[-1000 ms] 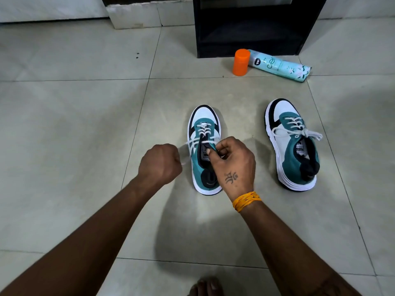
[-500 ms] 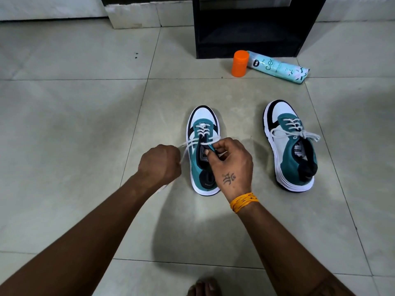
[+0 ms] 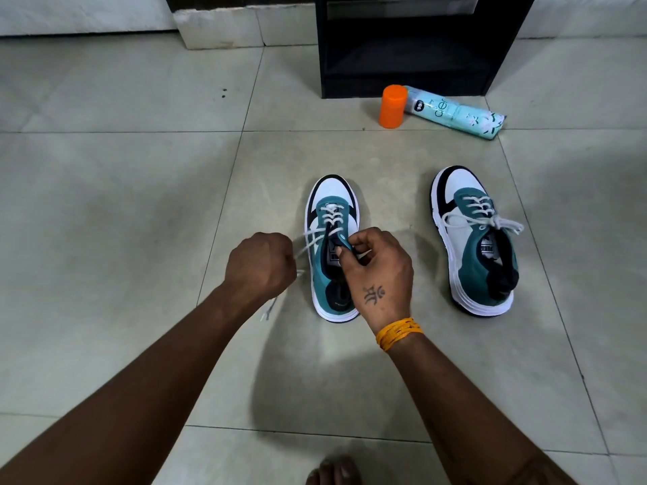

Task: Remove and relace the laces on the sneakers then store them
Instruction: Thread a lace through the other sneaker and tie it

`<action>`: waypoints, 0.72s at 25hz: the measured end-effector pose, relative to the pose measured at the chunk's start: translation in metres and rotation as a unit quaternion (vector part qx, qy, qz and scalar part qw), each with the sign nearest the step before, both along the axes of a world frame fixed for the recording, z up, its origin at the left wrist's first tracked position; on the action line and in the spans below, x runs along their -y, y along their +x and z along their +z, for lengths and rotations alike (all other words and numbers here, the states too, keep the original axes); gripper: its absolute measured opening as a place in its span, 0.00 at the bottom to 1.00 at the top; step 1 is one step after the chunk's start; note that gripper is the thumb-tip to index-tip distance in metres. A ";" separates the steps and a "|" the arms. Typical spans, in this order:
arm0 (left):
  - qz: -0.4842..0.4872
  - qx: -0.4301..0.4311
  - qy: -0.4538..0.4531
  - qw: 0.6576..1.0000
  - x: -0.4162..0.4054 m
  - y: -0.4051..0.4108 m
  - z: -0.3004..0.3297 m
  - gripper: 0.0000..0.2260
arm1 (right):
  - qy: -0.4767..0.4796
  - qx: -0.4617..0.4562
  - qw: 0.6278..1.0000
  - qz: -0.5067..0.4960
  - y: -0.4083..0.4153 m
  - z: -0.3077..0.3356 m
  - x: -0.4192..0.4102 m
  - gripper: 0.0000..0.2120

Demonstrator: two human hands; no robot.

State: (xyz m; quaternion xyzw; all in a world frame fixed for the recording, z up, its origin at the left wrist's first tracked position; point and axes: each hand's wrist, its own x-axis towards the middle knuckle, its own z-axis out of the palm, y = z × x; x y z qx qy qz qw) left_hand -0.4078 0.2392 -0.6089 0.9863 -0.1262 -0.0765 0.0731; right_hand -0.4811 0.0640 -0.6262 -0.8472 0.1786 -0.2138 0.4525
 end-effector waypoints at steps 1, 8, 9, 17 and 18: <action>-0.013 0.016 -0.045 0.999 0.002 -0.001 0.001 0.06 | -0.002 0.001 1.000 0.000 0.000 0.000 0.000 0.07; -0.036 0.024 -0.329 0.943 0.017 -0.007 0.013 0.03 | -0.012 0.002 1.000 -0.002 0.000 0.000 -0.001 0.06; 0.005 -0.009 -0.366 0.931 0.016 -0.006 0.012 0.04 | -0.015 0.001 1.000 -0.004 -0.001 0.000 -0.001 0.06; 0.146 -0.122 -0.514 0.836 0.015 -0.008 0.017 0.06 | -0.021 -0.006 1.000 -0.008 -0.001 0.002 -0.001 0.05; 0.146 -0.111 -0.512 0.839 0.016 -0.006 0.016 0.07 | -0.021 -0.006 1.000 -0.008 -0.001 0.002 -0.002 0.05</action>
